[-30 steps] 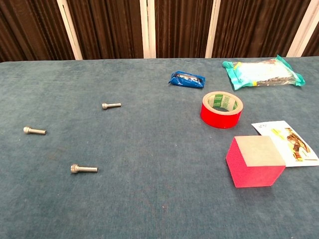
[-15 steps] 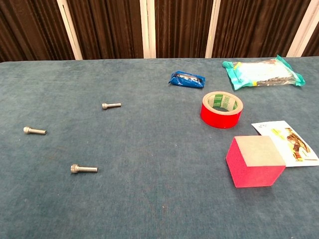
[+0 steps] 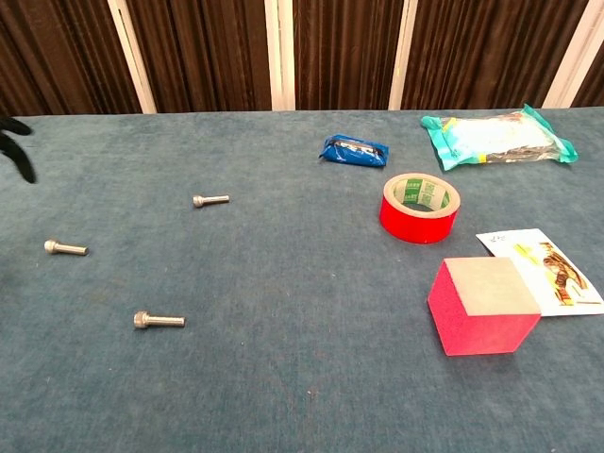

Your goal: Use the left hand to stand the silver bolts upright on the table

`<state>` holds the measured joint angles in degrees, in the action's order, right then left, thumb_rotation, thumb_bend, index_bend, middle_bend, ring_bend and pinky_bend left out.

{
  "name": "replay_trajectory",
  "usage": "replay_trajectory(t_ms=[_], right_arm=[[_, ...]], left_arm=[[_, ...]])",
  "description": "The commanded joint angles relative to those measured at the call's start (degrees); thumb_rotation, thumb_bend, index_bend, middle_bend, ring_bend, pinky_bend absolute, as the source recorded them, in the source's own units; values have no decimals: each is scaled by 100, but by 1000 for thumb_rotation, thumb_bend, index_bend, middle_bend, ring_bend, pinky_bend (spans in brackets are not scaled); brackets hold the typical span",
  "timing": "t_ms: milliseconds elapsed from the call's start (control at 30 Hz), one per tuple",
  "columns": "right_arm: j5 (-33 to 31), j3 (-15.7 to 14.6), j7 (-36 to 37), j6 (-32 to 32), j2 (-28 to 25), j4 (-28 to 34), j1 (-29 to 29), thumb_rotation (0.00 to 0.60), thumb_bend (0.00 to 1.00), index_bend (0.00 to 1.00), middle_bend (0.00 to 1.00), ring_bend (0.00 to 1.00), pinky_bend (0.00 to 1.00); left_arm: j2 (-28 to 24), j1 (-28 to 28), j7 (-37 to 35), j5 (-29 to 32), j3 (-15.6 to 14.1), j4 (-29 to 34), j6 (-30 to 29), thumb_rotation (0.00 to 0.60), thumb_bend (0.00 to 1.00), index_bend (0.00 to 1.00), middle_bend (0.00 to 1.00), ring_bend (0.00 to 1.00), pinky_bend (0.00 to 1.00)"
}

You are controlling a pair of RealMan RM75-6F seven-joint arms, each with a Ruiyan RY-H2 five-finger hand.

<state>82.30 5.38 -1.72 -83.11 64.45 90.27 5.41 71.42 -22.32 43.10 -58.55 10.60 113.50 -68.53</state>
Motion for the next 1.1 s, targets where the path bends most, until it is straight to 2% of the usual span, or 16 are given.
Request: replay_trajectory(t_ms=[33,167,367,633,833,1100], right_arm=[[-3,-7,-29,16,14,9,7,600,8,95,6,0,0],[-24,-5,-36,38,27,9,13,600,7,95,6,0,0],[-64,7,-59,58,42,8,18,600,7,95,6,0,0],[-73,19,1,36,20,21,3,600,7,95,6,0,0],[-139,64,52,-5,5,40,-21,600,8,95,6,0,0],[-166,73,36,-3,16,65,-25,600,7,95,6,0,0]], left_arm=[[550,-562,926,958,162,382,-81,600,265,332,0,0,0],[861,-932,1458,1819,313,553,-276,600,265,337,0,0,0],[1362,-1423,2057,2484,383,641,-712,600,266,386,0,0,0],[2114,-1628,2177,2472,222,357,-1388,600,311,420,0,0,0],[2410,-1730,2182,2522,21,44,-1393,600,312,424,0,0,0],[2691,-1670,1685,2106,-307,-397,-1185,600,334,446,0,0,0]])
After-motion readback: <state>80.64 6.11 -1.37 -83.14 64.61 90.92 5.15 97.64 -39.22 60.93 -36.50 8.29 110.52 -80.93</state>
